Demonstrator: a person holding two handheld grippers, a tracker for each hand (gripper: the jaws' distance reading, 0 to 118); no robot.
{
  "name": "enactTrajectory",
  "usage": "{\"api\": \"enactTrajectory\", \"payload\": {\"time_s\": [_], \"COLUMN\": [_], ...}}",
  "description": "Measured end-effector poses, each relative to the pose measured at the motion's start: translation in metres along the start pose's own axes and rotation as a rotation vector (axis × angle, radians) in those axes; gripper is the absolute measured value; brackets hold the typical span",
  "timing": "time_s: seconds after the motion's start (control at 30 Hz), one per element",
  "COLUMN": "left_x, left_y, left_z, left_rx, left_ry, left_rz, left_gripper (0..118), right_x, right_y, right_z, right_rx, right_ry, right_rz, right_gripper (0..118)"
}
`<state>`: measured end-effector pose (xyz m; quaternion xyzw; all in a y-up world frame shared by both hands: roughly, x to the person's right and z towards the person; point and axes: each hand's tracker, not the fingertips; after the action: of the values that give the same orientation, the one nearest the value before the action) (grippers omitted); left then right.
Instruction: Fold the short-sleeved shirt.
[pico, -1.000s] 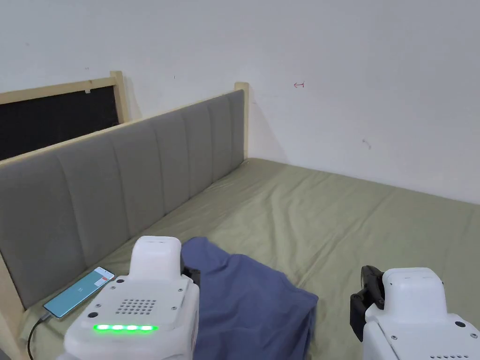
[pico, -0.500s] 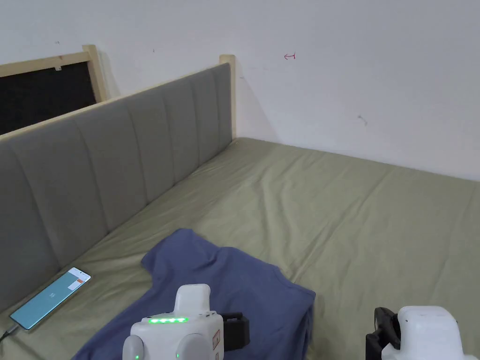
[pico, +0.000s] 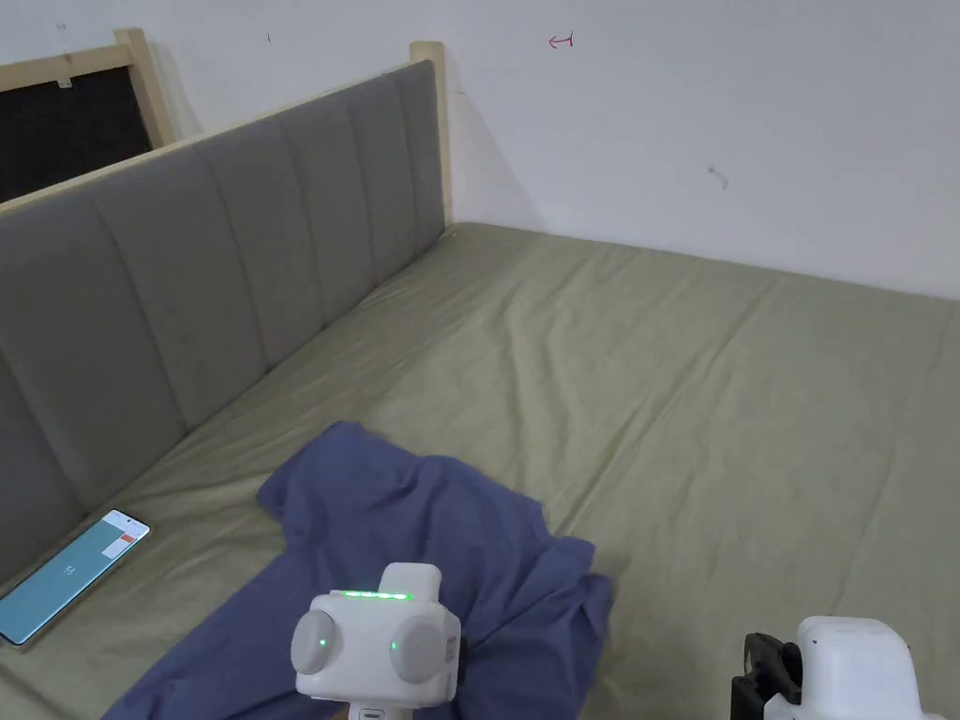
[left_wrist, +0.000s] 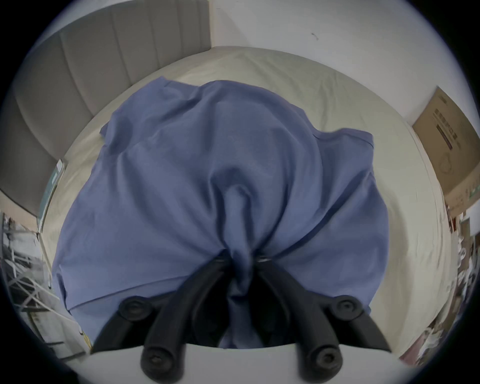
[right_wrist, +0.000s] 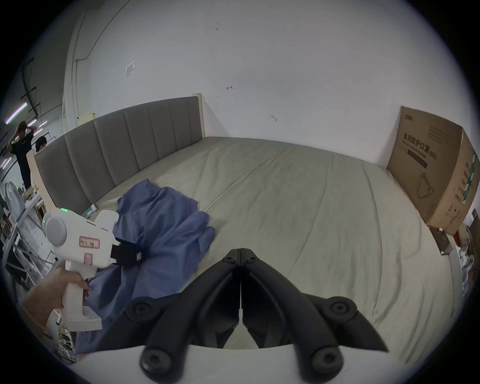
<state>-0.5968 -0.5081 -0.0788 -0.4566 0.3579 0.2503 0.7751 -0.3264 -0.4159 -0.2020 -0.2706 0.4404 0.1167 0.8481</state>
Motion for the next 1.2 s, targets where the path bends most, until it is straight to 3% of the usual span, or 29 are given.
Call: {"api": "enactTrajectory", "payload": {"time_s": [0.23, 0.4, 0.6, 0.73, 0.83, 0.97, 1.1, 1.13, 1.17, 1.2], "left_x": [-0.031, 0.010, 0.129, 0.212, 0.293, 0.370, 0.410, 0.416, 0.419, 0.421], "left_y": [0.010, 0.042, 0.066, 0.061, 0.038, -0.016, -0.083, -0.097, -0.108, -0.114], "left_z": [0.024, 0.071, 0.127, 0.160, 0.191, 0.184, 0.133, 0.114, 0.095, 0.081], "left_rx": [0.026, 0.109, 0.179, 0.141, 0.193, 0.021, -0.059, -0.109, -0.178, -0.225], "left_ry": [-0.209, -0.343, -0.492, -0.796, -0.782, -0.981, -0.836, -0.803, -0.766, -0.742], "left_rz": [0.243, 0.204, -0.049, -0.094, -0.352, -0.438, -0.588, -0.603, -0.627, -0.645], "left_gripper": [8, 8, 8, 8, 8, 8, 8, 12, 25, 57], "right_x": [0.014, 0.036, 0.081, 0.122, 0.154, 0.189, 0.216, 0.221, 0.225, 0.229], "right_y": [-0.004, -0.001, 0.003, 0.007, 0.008, 0.002, -0.020, -0.027, -0.035, -0.041], "right_z": [0.012, 0.028, 0.065, 0.099, 0.133, 0.174, 0.193, 0.193, 0.193, 0.191], "right_rx": [-0.014, 0.019, 0.087, 0.140, 0.201, 0.245, 0.227, 0.208, 0.189, 0.172], "right_ry": [0.003, -0.035, -0.138, -0.238, -0.322, -0.443, -0.507, -0.530, -0.540, -0.539], "right_rz": [-0.036, -0.093, -0.174, -0.245, -0.309, -0.387, -0.423, -0.433, -0.449, -0.465], "right_gripper": [1, 1, 1, 1, 1, 1, 1, 1, 1, 1]}}
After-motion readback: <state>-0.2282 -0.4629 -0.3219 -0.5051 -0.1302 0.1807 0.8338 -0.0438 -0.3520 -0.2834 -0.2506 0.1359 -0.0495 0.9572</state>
